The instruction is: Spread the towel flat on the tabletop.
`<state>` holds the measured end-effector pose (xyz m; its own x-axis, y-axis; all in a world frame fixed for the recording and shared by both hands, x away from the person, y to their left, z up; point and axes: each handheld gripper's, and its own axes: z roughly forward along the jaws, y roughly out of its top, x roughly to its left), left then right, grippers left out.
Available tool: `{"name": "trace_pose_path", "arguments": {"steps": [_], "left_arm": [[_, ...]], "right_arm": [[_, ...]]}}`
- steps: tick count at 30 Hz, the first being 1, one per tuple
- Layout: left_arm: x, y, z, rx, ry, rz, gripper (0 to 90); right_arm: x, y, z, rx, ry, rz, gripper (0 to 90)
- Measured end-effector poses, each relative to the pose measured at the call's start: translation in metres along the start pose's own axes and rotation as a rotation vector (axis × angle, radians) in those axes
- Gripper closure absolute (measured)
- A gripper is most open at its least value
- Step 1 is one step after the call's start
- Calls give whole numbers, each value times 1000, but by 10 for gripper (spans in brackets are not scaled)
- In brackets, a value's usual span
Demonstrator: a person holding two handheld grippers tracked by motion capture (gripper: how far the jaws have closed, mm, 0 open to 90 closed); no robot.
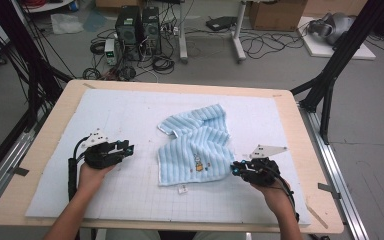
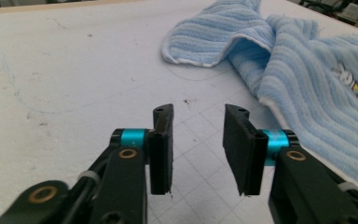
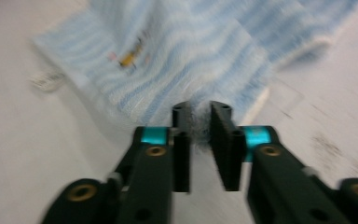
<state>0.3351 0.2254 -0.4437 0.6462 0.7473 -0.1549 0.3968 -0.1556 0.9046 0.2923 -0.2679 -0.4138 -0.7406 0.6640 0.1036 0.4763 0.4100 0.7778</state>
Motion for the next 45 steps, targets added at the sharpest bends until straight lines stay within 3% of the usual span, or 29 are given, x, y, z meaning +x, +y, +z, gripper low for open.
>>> {"name": "trace_pose_path", "arguments": {"steps": [1, 2, 4, 5, 7, 11, 13, 16, 17, 18, 21, 25, 31, 32, 33, 35, 36, 37, 40, 45], "left_arm": [[0, 0, 0, 0, 0, 0, 601], [-1, 0, 1, -3, 3, -4, 601], [-3, 1, 2, -2, 9, -5, 540], [-3, 1, 2, -2, 9, -5, 527], [-6, 1, 5, -4, 11, -8, 499], [-9, 2, 7, 4, 8, -4, 478], [-9, 2, 7, 6, 7, 2, 477], [-8, 2, 6, 8, 10, -7, 476], [-7, 2, 6, 8, 10, -6, 476], [-8, 1, 6, 8, 11, -10, 477], [-8, 2, 6, 12, 7, -5, 484], [-9, 2, 6, 14, 1, -1, 494], [-12, 2, 9, 20, -13, 4, 498], [-13, 2, 10, 19, -16, 6, 502], [-14, 3, 12, 19, -19, 13, 502], [-15, 4, 13, 15, -24, 8, 501], [-15, 4, 13, 15, -24, 8, 500], [-15, 5, 13, 11, -28, 10, 498], [-16, 10, 16, -2, -39, 0, 496], [-18, 24, 29, 8, -60, -15, 485]], "right_arm": [[0, 0, 0, 0, 0, 0, 710], [0, -1, -2, -37, 2, 24, 667], [-5, -3, -1, -88, -65, 73, 580], [-6, -3, 0, -87, -84, 77, 565], [-6, -2, 7, -71, -170, 83, 518], [-9, 2, 28, -16, -230, 115, 492], [-6, 4, 40, 20, -212, 106, 534], [0, 4, 52, 102, -172, 59, 732], [3, 3, 51, 96, -160, 49, 819], [6, 3, 50, 100, -129, 30, 849], [15, -1, 45, 119, -57, -24, 863], [22, -15, 29, 124, 26, -31, 862], [28, -31, 7, 144, 77, -40, 835], [28, -32, 4, 130, 78, -39, 744], [25, -32, -3, 62, 59, 20, 575], [20, -29, -9, -26, 12, 54, 434], [20, -29, -9, -26, 12, 54, 434], [13, -23, -12, -79, -41, 86, 339], [5, -12, -6, -110, -125, 128, 259], [1, 2, 15, -122, -135, 138, 215]]}}
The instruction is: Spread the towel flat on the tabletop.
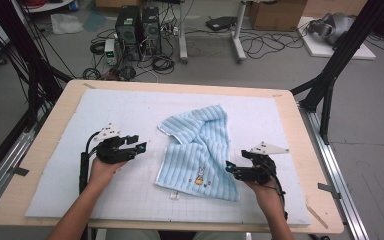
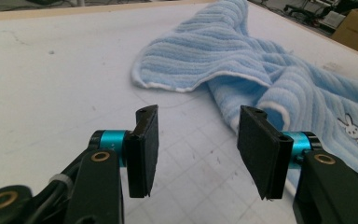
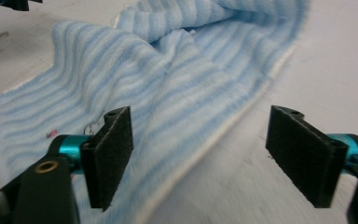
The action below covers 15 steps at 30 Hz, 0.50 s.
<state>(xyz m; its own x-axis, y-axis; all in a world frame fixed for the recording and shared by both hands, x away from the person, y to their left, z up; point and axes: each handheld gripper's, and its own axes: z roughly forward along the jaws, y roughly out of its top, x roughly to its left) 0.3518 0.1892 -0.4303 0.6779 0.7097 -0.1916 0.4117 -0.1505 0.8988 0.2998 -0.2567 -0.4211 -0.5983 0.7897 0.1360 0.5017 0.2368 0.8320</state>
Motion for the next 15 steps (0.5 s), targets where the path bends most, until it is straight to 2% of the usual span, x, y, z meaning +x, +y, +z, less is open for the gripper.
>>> {"name": "trace_pose_path", "arguments": {"steps": [1, 2, 3, 5, 10, 11, 12, 13, 15], "left_arm": [[-1, 4, 6, 13, 0, 8, 485], [-2, 7, 11, 20, 2, 19, 485], [-3, 11, 16, 30, -1, 23, 480], [-4, 17, 27, 40, -3, 30, 469], [-10, 31, 62, 58, -37, 3, 421], [-14, 36, 75, 58, -47, -3, 419], [-16, 38, 82, 74, -48, -3, 416], [-16, 38, 82, 74, -48, -3, 413], [-20, 41, 96, 109, -54, 14, 411]], "right_arm": [[6, 3, 16, 34, 11, -28, 210], [6, 3, 16, 34, 11, -28, 210], [12, 3, 24, 56, 11, -66, 211], [13, 3, 25, 62, 17, -70, 211], [11, 3, 20, 51, 3, -80, 213], [10, 2, 19, 53, 3, -75, 218], [10, 2, 19, 57, 2, -77, 224], [9, 2, 18, 56, 4, -76, 227], [9, 1, 18, 54, 7, -76, 229]]}}
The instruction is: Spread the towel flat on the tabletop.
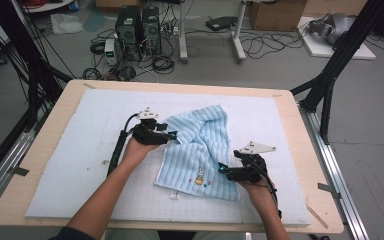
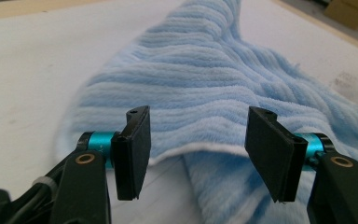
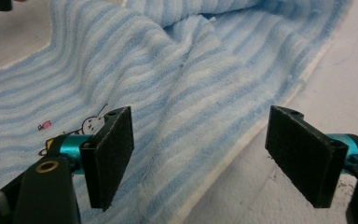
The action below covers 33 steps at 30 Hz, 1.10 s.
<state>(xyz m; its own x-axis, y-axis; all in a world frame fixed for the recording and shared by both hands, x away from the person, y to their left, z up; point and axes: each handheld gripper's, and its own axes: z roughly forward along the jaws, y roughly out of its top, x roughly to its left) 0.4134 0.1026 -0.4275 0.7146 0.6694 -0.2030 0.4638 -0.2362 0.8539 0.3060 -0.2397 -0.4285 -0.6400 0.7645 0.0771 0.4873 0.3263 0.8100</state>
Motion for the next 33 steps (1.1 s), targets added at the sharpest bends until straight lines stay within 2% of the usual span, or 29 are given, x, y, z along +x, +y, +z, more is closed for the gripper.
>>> {"name": "trace_pose_path", "arguments": {"steps": [2, 4, 6, 7, 8, 9, 10, 11, 12, 15, 18, 19, 20, 23, 24, 25, 29, 30, 32, 33], "left_arm": [[-4, 4, 13, 36, -13, 18, 411], [-10, 8, 29, 80, 4, 57, 413], [-11, 8, 34, 96, 4, 59, 420], [-11, 9, 37, 112, 15, 75, 451], [-11, 8, 39, 119, 22, 90, 513], [-10, 8, 40, 127, 22, 99, 706], [-4, 6, 39, 124, 22, 87, 782], [-4, 6, 39, 124, 22, 87, 827], [0, 7, 37, 117, 30, 68, 840], [12, 8, 29, 82, 55, 33, 839], [24, 11, 18, 34, 124, 4, 839], [35, 11, 12, 17, 146, -20, 840], [35, 11, 12, 17, 146, -20, 840], [49, 8, 7, 6, 175, -59, 840], [56, 7, 6, 0, 199, -70, 840], [56, 7, 6, 0, 199, -70, 840], [68, 11, 2, -5, 290, -68, 840], [70, 11, 1, -19, 305, -72, 838], [74, 9, -1, -31, 310, -105, 811], [75, 8, -1, -28, 306, -122, 721]], "right_arm": [[0, 0, 0, 0, -2, 5, 229], [-2, -2, 0, 7, 1, 7, 230], [-2, -2, 0, 8, 0, 6, 232], [-3, -3, 0, 6, -3, 8, 232], [-3, -3, -1, 7, -3, 5, 234], [-4, -3, -2, 5, -1, 12, 239], [-4, -3, -3, 4, -2, 16, 240], [-4, -4, -4, 2, -2, 15, 241], [-5, -4, -4, 0, -4, 15, 242], [-6, -5, -5, 0, -1, 24, 242], [-6, -5, -4, -1, -1, 29, 242], [-5, -5, -4, 4, 1, 26, 242], [-5, -5, -4, 4, 1, 26, 242], [-4, -5, -2, 8, 1, 22, 244], [-3, -5, -1, 11, 2, 29, 244], [-3, -5, -1, 11, 2, 29, 244], [-2, -5, 1, 15, 14, 33, 244], [-2, -5, 1, 15, 13, 31, 245], [-3, -5, 2, 11, 14, 28, 244], [-3, -6, 2, 11, 14, 31, 244]]}}
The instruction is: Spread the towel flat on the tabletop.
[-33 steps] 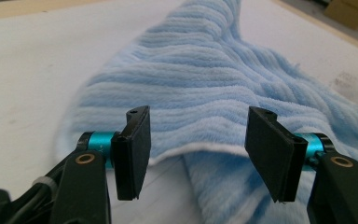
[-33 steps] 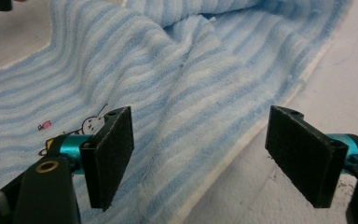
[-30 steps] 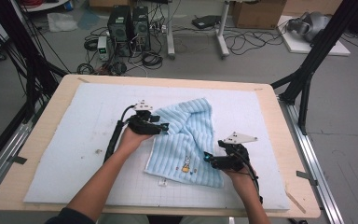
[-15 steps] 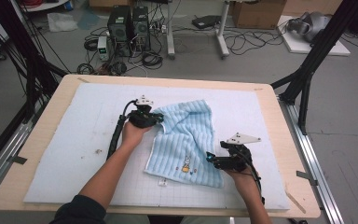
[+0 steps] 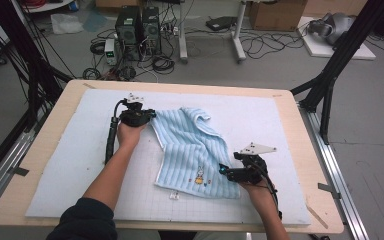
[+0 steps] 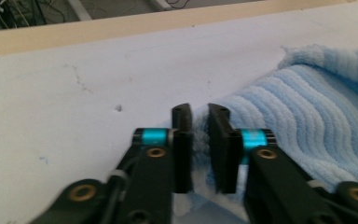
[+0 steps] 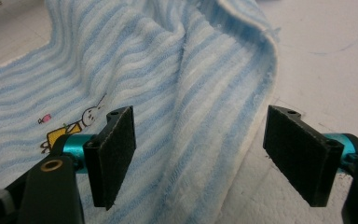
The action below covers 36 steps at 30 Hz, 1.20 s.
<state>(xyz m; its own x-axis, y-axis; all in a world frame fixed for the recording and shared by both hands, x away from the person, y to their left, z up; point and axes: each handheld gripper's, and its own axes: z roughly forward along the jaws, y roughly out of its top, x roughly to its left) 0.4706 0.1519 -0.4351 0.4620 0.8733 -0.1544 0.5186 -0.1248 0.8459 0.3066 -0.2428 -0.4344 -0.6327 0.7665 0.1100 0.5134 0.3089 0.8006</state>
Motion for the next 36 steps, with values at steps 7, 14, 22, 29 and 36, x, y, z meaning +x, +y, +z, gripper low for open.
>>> {"name": "trace_pose_path", "arguments": {"steps": [7, 14, 22, 29, 36], "left_arm": [[-3, -4, -12, 6, -31, -18, 455], [-7, -18, -33, 4, -107, 9, 446], [-11, -27, -42, 27, -152, 18, 450], [-24, -32, -37, 70, -206, 42, 446], [-38, -37, -26, 87, -222, 53, 427]], "right_arm": [[4, 1, 2, -2, 29, 0, 285], [14, 3, 16, 60, 43, -57, 398], [25, 3, 28, 135, 136, -128, 807], [46, 1, 32, 178, 443, -206, 803], [43, 4, 25, 132, 481, -164, 590]]}}
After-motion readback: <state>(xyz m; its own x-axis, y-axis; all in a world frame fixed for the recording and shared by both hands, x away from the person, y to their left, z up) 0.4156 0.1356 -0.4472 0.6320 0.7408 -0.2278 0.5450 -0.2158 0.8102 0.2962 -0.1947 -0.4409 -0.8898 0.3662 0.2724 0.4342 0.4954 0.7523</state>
